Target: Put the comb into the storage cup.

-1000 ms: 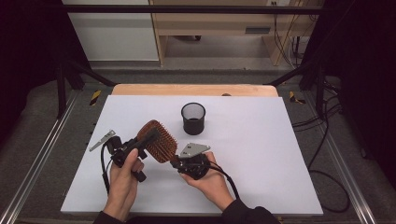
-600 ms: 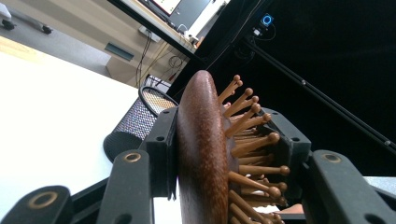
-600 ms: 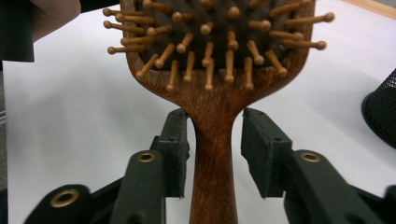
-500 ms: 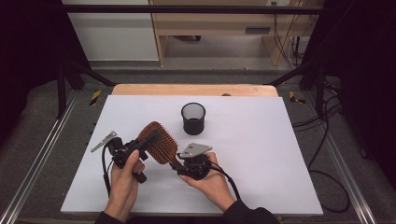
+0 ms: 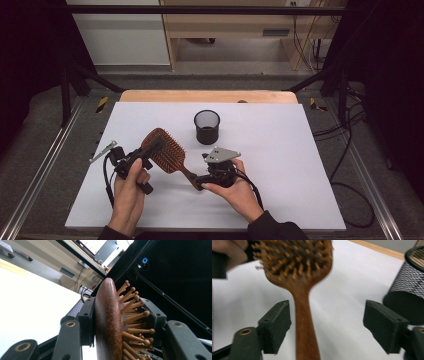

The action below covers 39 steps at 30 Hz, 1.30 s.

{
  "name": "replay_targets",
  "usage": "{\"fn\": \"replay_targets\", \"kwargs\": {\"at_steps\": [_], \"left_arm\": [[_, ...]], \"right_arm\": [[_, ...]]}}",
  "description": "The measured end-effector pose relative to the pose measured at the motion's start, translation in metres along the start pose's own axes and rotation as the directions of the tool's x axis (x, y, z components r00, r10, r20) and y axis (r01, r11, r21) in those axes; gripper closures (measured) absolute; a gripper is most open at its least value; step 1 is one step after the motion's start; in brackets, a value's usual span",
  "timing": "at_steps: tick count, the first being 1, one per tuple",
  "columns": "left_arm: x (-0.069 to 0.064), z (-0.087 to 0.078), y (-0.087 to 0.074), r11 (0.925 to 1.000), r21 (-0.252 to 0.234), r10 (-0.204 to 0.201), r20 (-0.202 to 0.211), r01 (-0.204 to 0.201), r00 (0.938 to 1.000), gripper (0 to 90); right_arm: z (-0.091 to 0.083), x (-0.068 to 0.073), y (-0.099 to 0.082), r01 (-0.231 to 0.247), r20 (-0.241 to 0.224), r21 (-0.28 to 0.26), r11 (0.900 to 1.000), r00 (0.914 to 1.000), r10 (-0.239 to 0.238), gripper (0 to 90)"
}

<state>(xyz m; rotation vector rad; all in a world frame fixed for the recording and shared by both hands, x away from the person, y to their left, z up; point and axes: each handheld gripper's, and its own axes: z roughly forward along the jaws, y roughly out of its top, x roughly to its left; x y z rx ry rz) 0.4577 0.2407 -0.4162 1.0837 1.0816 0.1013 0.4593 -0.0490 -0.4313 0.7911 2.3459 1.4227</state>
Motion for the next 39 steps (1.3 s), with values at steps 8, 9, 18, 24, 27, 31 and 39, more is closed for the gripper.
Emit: {"fn": "replay_targets", "kwargs": {"at_steps": [8, 9, 18, 24, 27, 31, 39], "left_arm": [[0.001, -0.002, 0.003, 0.9999, -0.011, 0.000, -0.003, 0.000, 1.0000, 51.9], [0.002, -0.003, 0.003, 0.9999, -0.014, -0.002, -0.003, 0.002, 1.0000, 51.9], [0.007, -0.009, 0.009, 0.9994, -0.035, 0.004, -0.005, -0.005, 1.0000, 51.8], [0.012, -0.011, 0.011, 0.9990, -0.044, 0.003, -0.005, -0.004, 1.0000, 51.9], [0.014, -0.016, 0.009, 0.9990, -0.044, -0.002, -0.005, 0.002, 1.0000, 51.9], [0.018, -0.021, 0.012, 0.9972, -0.068, -0.031, 0.000, 0.031, 0.9995, 51.9], [0.013, -0.024, 0.024, 0.9932, -0.102, -0.053, 0.028, 0.055, 0.9982, 51.9]], "right_arm": [[-0.020, -0.020, -0.006, -0.012, -0.051, 0.000, 0.9999, 0.9986, 0.012, 14.3], [-0.024, -0.022, -0.008, -0.019, -0.048, -0.001, 0.9998, 0.9987, 0.019, 14.3], [-0.060, -0.047, -0.031, -0.035, 0.093, -0.095, 0.9948, 0.9947, 0.044, 13.2], [-0.076, -0.055, -0.051, -0.036, 0.164, -0.171, 0.9847, 0.9843, 0.065, 10.0], [-0.085, -0.057, -0.057, -0.050, 0.191, -0.192, 0.9801, 0.9777, 0.088, 9.5], [-0.097, -0.058, -0.066, -0.042, 0.242, -0.189, 0.9811, 0.9662, 0.088, 7.7], [-0.111, -0.067, -0.067, -0.073, 0.278, -0.229, 0.9706, 0.9508, 0.137, 6.4]]}}
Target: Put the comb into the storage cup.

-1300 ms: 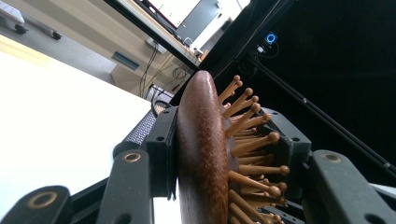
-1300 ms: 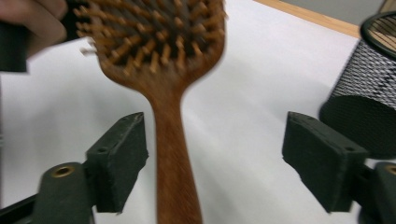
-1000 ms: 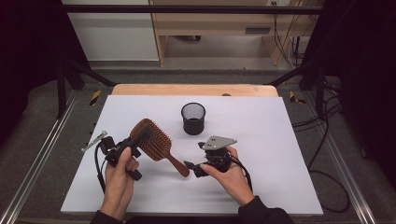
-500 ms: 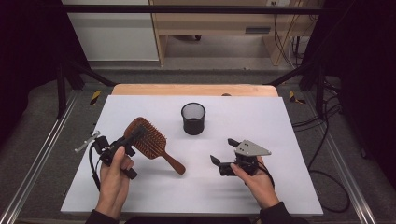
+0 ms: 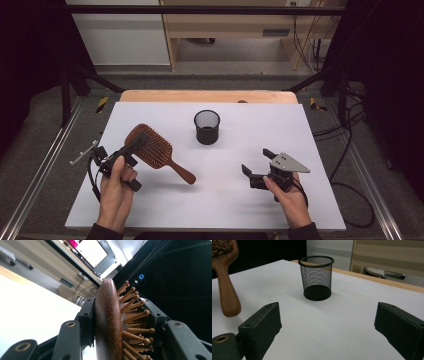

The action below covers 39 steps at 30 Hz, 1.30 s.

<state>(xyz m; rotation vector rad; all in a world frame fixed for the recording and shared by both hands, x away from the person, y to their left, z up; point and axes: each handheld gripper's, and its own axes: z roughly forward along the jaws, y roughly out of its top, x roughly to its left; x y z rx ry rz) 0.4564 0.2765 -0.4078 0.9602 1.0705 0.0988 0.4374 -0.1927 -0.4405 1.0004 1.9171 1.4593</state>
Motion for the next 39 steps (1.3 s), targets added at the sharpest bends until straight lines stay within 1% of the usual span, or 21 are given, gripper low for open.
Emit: {"fn": "replay_targets", "kwargs": {"at_steps": [2, 3, 4, 5, 6, 8, 9, 12, 16, 18, 19, 21, 22, 24, 25, 27, 28, 30, 33, 36, 39], "left_arm": [[-0.006, -0.001, 0.004, 0.9999, -0.013, 0.002, 0.009, -0.002, 1.0000, 51.9], [-0.008, -0.001, 0.005, 0.9998, -0.019, -0.011, 0.017, 0.011, 0.9998, 51.8], [-0.011, 0.000, 0.006, 0.9991, -0.025, -0.033, 0.036, 0.034, 0.9988, 51.8], [-0.015, 0.001, 0.007, 0.9986, -0.028, -0.044, 0.053, 0.046, 0.9976, 51.9], [-0.019, 0.002, 0.009, 0.9987, -0.032, -0.037, 0.060, 0.039, 0.9975, 51.9], [-0.028, 0.007, 0.016, 0.9996, -0.027, 0.012, 0.050, -0.011, 0.9987, 51.9], [-0.032, 0.010, 0.019, 0.9993, -0.028, 0.027, 0.045, -0.025, 0.9986, 51.8], [-0.042, 0.018, 0.028, 0.9986, -0.027, 0.047, 0.050, -0.046, 0.9976, 51.8], [-0.050, 0.029, 0.040, 0.9959, -0.032, 0.086, 0.052, -0.084, 0.9949, 51.8], [-0.054, 0.034, 0.043, 0.9918, -0.040, 0.123, 0.047, -0.121, 0.9913, 51.7], [-0.055, 0.036, 0.045, 0.9913, -0.037, 0.128, 0.044, -0.126, 0.9908, 51.7], [-0.055, 0.042, 0.047, 0.9942, -0.033, 0.104, 0.044, -0.103, 0.9936, 51.8], [-0.056, 0.045, 0.049, 0.9938, -0.025, 0.110, 0.043, -0.109, 0.9930, 51.8], [-0.059, 0.051, 0.051, 0.9895, -0.018, 0.144, 0.031, -0.143, 0.9891, 51.8], [-0.060, 0.055, 0.052, 0.9886, -0.018, 0.150, 0.030, -0.150, 0.9882, 51.7], [-0.061, 0.061, 0.053, 0.9898, -0.013, 0.142, 0.032, -0.142, 0.9893, 51.7], [-0.062, 0.064, 0.054, 0.9896, -0.010, 0.144, 0.033, -0.144, 0.9890, 51.7], [-0.064, 0.069, 0.055, 0.9873, 0.001, 0.159, 0.031, -0.159, 0.9868, 51.7], [-0.066, 0.076, 0.053, 0.9864, 0.019, 0.163, 0.029, -0.163, 0.9863, 51.7], [-0.067, 0.083, 0.052, 0.9880, 0.024, 0.152, 0.029, -0.152, 0.9880, 51.7], [-0.071, 0.089, 0.053, 0.9879, 0.022, 0.153, 0.033, -0.153, 0.9877, 51.7]], "right_arm": [[-0.004, -0.002, 0.001, 0.002, 0.013, 0.010, 1.0000, 0.9999, -0.003, 5.6], [-0.007, -0.003, 0.001, 0.012, 0.018, 0.007, 0.9999, 0.9998, -0.013, 5.3], [-0.008, -0.003, 0.002, 0.018, 0.020, 0.005, 0.9998, 0.9996, -0.018, 5.2], [-0.009, -0.004, 0.001, 0.017, 0.020, 0.002, 0.9999, 0.9997, -0.017, 5.1], [-0.009, -0.005, 0.001, 0.008, 0.017, -0.002, 1.0000, 0.9998, -0.008, 5.2], [-0.008, -0.008, -0.001, -0.008, 0.016, -0.003, 1.0000, 0.9998, 0.008, 5.1], [-0.007, -0.010, -0.002, -0.006, 0.022, 0.002, 1.0000, 0.9998, 0.006, 5.1], [-0.007, -0.013, -0.003, -0.006, 0.009, -0.012, 0.9999, 0.9999, 0.006, 4.6], [-0.009, -0.013, -0.001, 0.004, 0.016, -0.038, 0.9993, 0.9999, -0.003, 4.7], [-0.009, -0.014, -0.001, 0.007, 0.022, -0.045, 0.9989, 0.9997, -0.006, 4.7], [-0.009, -0.014, -0.001, 0.006, 0.022, -0.049, 0.9988, 0.9997, -0.005, 4.7], [-0.008, -0.014, -0.003, 0.023, 0.017, -0.044, 0.9987, 0.9996, -0.023, 4.7], [-0.008, -0.013, -0.005, 0.031, 0.021, -0.039, 0.9988, 0.9993, -0.030, 4.7], [-0.008, -0.013, -0.007, 0.035, 0.018, -0.034, 0.9988, 0.9993, -0.034, 4.7], [-0.008, -0.013, -0.008, 0.036, 0.015, -0.033, 0.9988, 0.9993, -0.035, 4.7], [-0.008, -0.011, -0.009, 0.038, 0.010, -0.030, 0.9988, 0.9992, -0.038, 4.7], [-0.009, -0.011, -0.010, 0.047, 0.007, -0.017, 0.9988, 0.9989, -0.047, 4.9], [-0.012, -0.011, -0.013, 0.064, 0.008, -0.004, 0.9979, 0.9979, -0.064, 4.9], [-0.020, -0.015, -0.016, 0.062, 0.007, -0.003, 0.9981, 0.9981, -0.062, 4.9], [-0.026, -0.023, -0.018, 0.034, 0.022, -0.017, 0.9993, 0.9992, -0.034, 4.9], [-0.027, -0.027, -0.019, -0.001, 0.039, -0.029, 0.9996, 0.9992, 0.002, 5.2]]}}
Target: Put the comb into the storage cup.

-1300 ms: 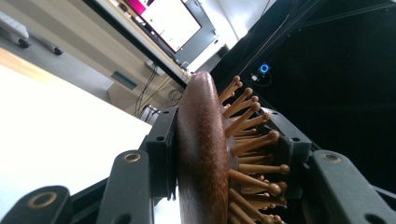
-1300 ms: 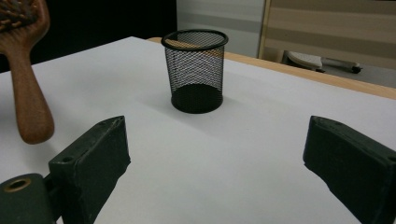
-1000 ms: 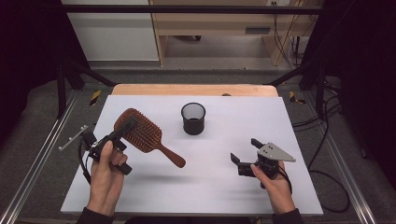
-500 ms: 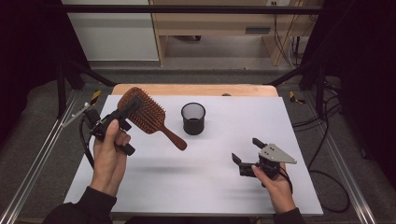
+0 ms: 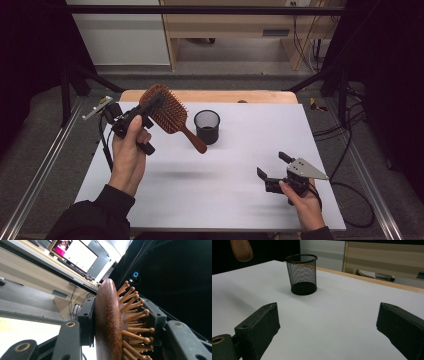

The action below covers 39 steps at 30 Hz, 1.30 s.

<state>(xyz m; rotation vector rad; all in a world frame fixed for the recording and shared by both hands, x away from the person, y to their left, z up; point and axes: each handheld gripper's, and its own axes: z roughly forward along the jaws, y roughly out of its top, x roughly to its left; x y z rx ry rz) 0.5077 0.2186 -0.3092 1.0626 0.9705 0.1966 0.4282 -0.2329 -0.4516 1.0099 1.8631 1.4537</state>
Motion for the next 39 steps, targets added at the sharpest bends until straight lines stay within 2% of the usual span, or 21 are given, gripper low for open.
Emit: {"fn": "replay_targets", "kwargs": {"at_steps": [7, 17, 25, 29, 34, 39], "left_arm": [[-0.009, 0.016, 0.005, 0.9999, 0.004, 0.012, 0.010, -0.012, 0.9999, 51.7], [-0.002, 0.029, 0.007, 0.9999, 0.002, 0.014, -0.006, -0.014, 0.9999, 51.6], [0.002, 0.041, 0.008, 0.9999, 0.001, -0.011, 0.001, 0.011, 0.9999, 51.6], [-0.001, 0.050, 0.012, 0.9999, 0.010, 0.006, 0.022, -0.006, 0.9997, 51.6], [-0.004, 0.064, 0.016, 0.9989, 0.022, 0.042, 0.021, -0.042, 0.9989, 51.6], [-0.002, 0.075, 0.019, 0.9983, 0.028, 0.051, 0.012, -0.051, 0.9986, 51.6]], "right_arm": [[0.003, 0.002, -0.002, 0.000, -0.001, 0.019, 0.9998, 1.0000, 0.000, 5.1], [0.003, 0.003, -0.001, -0.008, -0.004, 0.010, 0.9999, 1.0000, 0.008, 5.2], [0.004, 0.003, -0.001, -0.008, -0.002, 0.014, 0.9999, 1.0000, 0.008, 5.2], [0.003, 0.004, -0.001, -0.007, -0.003, 0.011, 0.9999, 1.0000, 0.007, 5.2], [0.003, 0.001, -0.002, -0.047, -0.009, -0.001, 0.9989, 0.9988, 0.047, 5.1], [0.002, 0.001, -0.002, -0.045, -0.002, -0.006, 0.9990, 0.9990, 0.045, 5.1]]}}
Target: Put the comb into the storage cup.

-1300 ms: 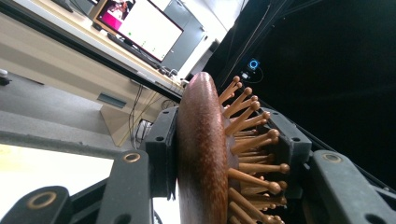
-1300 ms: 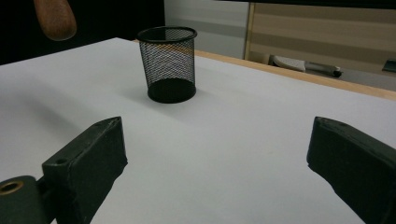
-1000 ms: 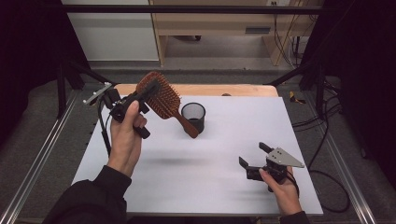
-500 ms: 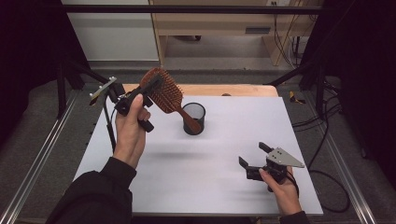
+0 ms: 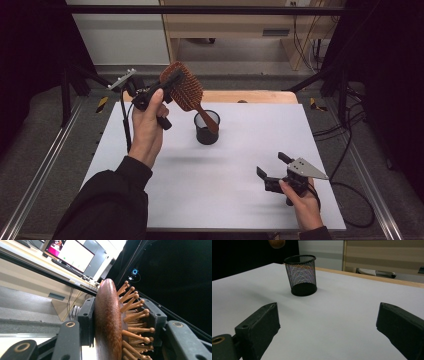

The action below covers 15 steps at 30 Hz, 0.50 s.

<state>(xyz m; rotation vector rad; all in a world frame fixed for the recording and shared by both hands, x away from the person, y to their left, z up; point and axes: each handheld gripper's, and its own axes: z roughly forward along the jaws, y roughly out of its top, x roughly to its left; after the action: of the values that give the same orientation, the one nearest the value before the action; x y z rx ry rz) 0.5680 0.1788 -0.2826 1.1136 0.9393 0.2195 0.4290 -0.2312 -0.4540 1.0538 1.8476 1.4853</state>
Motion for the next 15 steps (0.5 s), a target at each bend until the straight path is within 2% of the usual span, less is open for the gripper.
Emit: {"fn": "replay_targets", "kwargs": {"at_steps": [2, 6, 8, 13, 15], "left_arm": [[0.001, 0.003, 0.001, 1.0000, 0.001, 0.002, -0.005, -0.002, 1.0000, 51.6], [-0.003, 0.007, 0.005, 0.9994, -0.004, 0.034, -0.018, -0.034, 0.9993, 51.6], [-0.003, 0.010, 0.006, 0.9995, -0.007, 0.029, -0.016, -0.029, 0.9994, 51.6], [-0.004, 0.014, 0.007, 0.9957, 0.008, 0.092, -0.040, -0.092, 0.9950, 51.5], [-0.003, 0.015, 0.006, 0.9957, 0.012, 0.092, -0.042, -0.091, 0.9949, 51.5]], "right_arm": [[0.000, 0.001, 0.000, 0.000, 0.002, 0.005, 1.0000, 1.0000, 0.000, 5.1], [0.001, 0.000, 0.000, -0.010, 0.002, 0.005, 0.9999, 0.9999, 0.010, 5.1], [0.000, -0.001, -0.001, -0.009, 0.007, -0.001, 1.0000, 0.9999, 0.009, 5.1], [0.000, -0.002, 0.000, -0.014, 0.007, -0.005, 0.9999, 0.9999, 0.014, 5.1], [0.000, -0.001, 0.000, -0.010, 0.000, -0.004, 0.9999, 0.9999, 0.010, 5.0]]}}
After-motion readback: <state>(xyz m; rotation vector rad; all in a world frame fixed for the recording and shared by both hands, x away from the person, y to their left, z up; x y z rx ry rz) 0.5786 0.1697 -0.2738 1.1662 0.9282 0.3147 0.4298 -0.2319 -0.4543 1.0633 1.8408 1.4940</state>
